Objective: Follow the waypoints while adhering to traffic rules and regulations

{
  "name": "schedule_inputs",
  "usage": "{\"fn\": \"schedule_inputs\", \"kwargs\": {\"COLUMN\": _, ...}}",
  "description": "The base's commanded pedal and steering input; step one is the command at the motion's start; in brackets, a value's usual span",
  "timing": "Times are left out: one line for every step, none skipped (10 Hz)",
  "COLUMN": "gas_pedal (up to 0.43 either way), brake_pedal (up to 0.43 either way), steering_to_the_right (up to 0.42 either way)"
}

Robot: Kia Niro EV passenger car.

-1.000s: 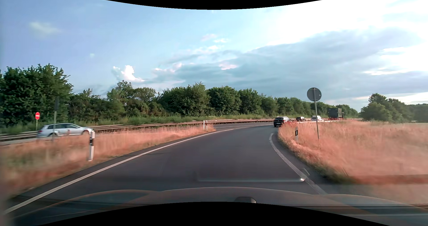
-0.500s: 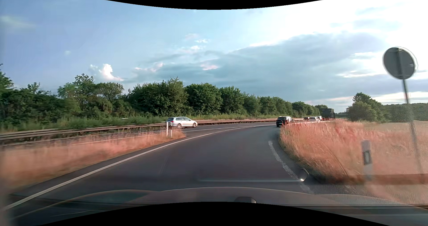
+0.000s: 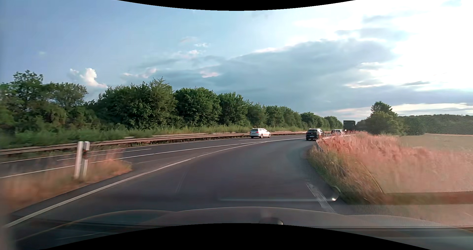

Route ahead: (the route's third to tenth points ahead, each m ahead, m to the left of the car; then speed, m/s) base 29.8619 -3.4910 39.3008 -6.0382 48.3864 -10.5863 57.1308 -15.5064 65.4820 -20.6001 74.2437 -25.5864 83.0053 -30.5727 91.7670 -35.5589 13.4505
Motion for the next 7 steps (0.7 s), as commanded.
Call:
{"fn": "schedule_inputs", "kwargs": {"gas_pedal": 0.039, "brake_pedal": 0.0, "steering_to_the_right": 0.078}}
{"fn": "schedule_inputs", "kwargs": {"gas_pedal": 0.047, "brake_pedal": 0.0, "steering_to_the_right": 0.079}}
{"fn": "schedule_inputs", "kwargs": {"gas_pedal": 0.059, "brake_pedal": 0.0, "steering_to_the_right": 0.08}}
{"fn": "schedule_inputs", "kwargs": {"gas_pedal": 0.067, "brake_pedal": 0.0, "steering_to_the_right": 0.08}}
{"fn": "schedule_inputs", "kwargs": {"gas_pedal": 0.079, "brake_pedal": 0.0, "steering_to_the_right": 0.08}}
{"fn": "schedule_inputs", "kwargs": {"gas_pedal": 0.087, "brake_pedal": 0.0, "steering_to_the_right": 0.081}}
{"fn": "schedule_inputs", "kwargs": {"gas_pedal": 0.11, "brake_pedal": 0.0, "steering_to_the_right": 0.081}}
